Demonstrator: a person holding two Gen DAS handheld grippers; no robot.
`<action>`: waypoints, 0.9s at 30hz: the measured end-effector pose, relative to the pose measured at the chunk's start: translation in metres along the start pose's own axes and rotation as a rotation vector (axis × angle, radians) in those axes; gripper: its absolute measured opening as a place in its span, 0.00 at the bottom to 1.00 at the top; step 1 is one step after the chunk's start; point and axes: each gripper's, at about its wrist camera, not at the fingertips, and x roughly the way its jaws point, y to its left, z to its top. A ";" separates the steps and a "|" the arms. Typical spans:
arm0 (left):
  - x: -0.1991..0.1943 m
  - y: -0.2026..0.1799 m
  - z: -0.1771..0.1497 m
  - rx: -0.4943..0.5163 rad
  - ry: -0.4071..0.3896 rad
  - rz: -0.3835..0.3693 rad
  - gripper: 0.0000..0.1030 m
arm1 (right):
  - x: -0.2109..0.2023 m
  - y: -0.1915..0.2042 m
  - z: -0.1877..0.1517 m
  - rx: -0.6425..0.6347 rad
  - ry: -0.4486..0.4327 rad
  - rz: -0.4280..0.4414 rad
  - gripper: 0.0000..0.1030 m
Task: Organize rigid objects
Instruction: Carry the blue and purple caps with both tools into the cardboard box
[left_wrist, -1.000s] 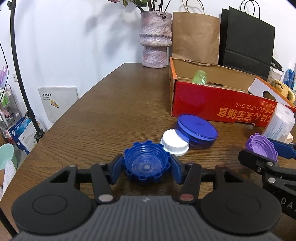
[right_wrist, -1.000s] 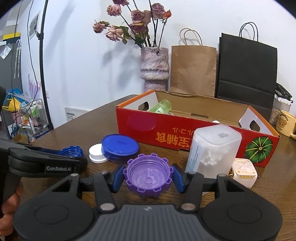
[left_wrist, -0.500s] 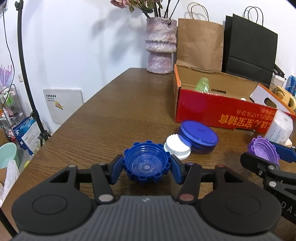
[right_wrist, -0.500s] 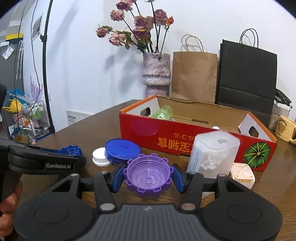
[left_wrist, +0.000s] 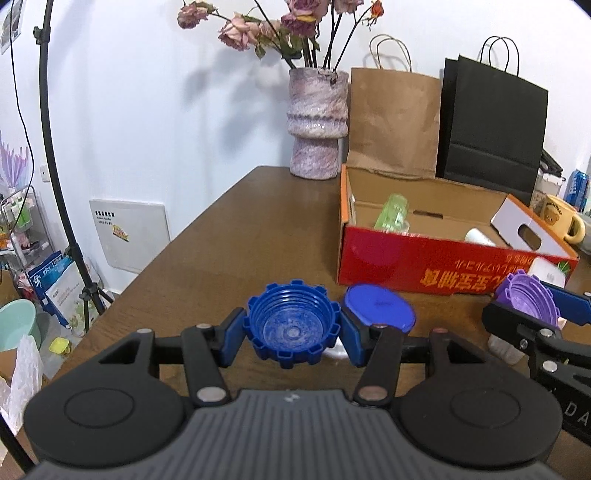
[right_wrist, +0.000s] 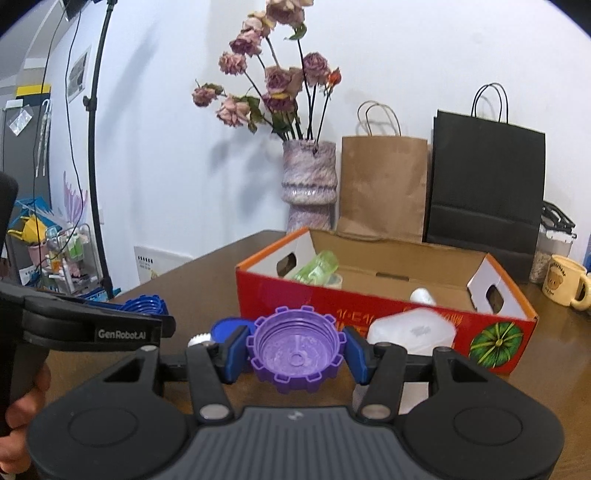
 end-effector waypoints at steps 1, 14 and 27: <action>0.000 -0.001 0.002 0.000 -0.004 -0.001 0.54 | -0.001 -0.001 0.002 0.000 -0.006 -0.001 0.52; -0.002 -0.026 0.035 -0.002 -0.053 -0.027 0.54 | -0.004 -0.030 0.030 0.011 -0.076 -0.018 0.52; 0.013 -0.062 0.068 0.000 -0.092 -0.067 0.54 | 0.005 -0.069 0.049 0.035 -0.114 -0.058 0.52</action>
